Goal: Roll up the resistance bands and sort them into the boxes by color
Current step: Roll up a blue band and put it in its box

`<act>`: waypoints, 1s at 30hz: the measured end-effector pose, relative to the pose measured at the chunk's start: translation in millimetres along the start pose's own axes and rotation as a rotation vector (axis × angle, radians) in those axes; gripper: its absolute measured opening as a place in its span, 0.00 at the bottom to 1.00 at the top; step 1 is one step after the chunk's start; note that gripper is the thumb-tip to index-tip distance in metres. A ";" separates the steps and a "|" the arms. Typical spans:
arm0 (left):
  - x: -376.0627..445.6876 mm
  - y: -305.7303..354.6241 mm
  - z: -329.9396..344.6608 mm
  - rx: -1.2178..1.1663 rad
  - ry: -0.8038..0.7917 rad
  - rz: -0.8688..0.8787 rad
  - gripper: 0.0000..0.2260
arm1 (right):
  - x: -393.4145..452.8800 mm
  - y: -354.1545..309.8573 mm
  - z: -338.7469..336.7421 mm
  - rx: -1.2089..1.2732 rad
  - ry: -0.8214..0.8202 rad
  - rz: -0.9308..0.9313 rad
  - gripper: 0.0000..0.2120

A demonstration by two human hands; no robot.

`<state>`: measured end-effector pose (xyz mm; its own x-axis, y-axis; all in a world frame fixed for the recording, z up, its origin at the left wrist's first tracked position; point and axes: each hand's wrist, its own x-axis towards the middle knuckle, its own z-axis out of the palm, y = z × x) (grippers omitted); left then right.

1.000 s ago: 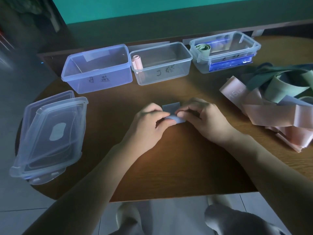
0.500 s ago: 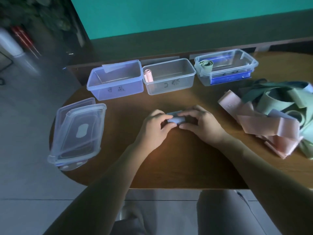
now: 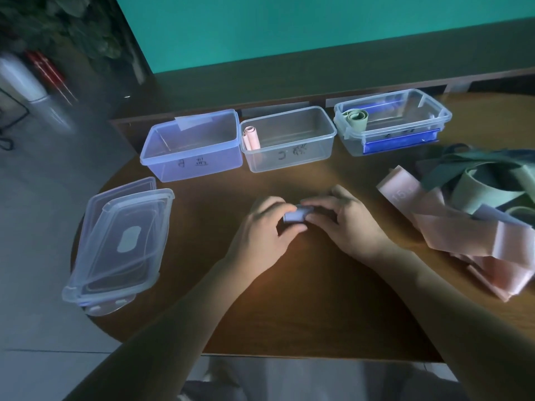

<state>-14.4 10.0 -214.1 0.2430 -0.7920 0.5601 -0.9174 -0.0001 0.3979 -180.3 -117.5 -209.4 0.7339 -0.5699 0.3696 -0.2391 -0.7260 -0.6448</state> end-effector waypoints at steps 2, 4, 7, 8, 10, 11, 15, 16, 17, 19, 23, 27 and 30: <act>2.6 -3.8 2.5 -0.003 0.000 -0.024 0.15 | 0.1 -0.7 -0.3 -0.003 0.023 -0.004 0.14; 6.0 -5.4 3.6 0.001 0.002 -0.034 0.14 | 1.3 -1.5 -1.2 -0.014 0.001 0.025 0.16; 7.9 -4.3 3.6 0.027 -0.024 -0.068 0.15 | 4.1 -4.6 -0.3 -0.052 -0.008 0.080 0.17; 8.2 -3.4 3.2 0.040 -0.037 -0.081 0.16 | 5.4 -7.0 0.6 -0.070 -0.005 0.098 0.16; 9.0 -1.7 1.8 0.046 -0.082 -0.089 0.19 | 7.8 -11.9 2.3 -0.100 0.010 0.143 0.15; 10.0 -0.8 0.8 0.029 -0.098 -0.082 0.21 | 9.1 -13.3 3.0 -0.113 0.014 0.163 0.14; 17.4 -5.2 -0.2 -0.066 -0.106 -0.025 0.18 | 15.1 -11.3 5.6 -0.166 -0.001 0.187 0.14; 20.3 -7.0 0.1 -0.068 -0.103 -0.030 0.17 | 16.8 -10.3 6.2 -0.175 -0.008 0.189 0.15; 23.6 -8.7 0.5 -0.068 -0.102 -0.041 0.17 | 18.6 -9.5 6.7 -0.186 -0.015 0.193 0.15; 30.4 -11.0 1.7 -0.077 -0.119 -0.075 0.18 | 23.2 -7.7 7.6 -0.214 -0.027 0.200 0.15; 41.0 -16.7 6.8 -0.077 -0.158 -0.088 0.17 | 31.4 -4.4 8.5 -0.239 -0.037 0.222 0.15; 46.8 -22.0 13.1 -0.048 -0.196 -0.073 0.12 | 37.9 0.9 7.3 -0.160 -0.054 0.241 0.17; 49.1 -22.6 14.1 -0.048 -0.212 -0.085 0.12 | 37.5 3.9 3.3 -0.047 -0.059 0.229 0.19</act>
<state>13.8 -37.6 -205.8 0.2426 -0.9009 0.3599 -0.8792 -0.0474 0.4740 -151.6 -140.4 -200.2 0.6926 -0.6994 0.1768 -0.4321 -0.5984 -0.6747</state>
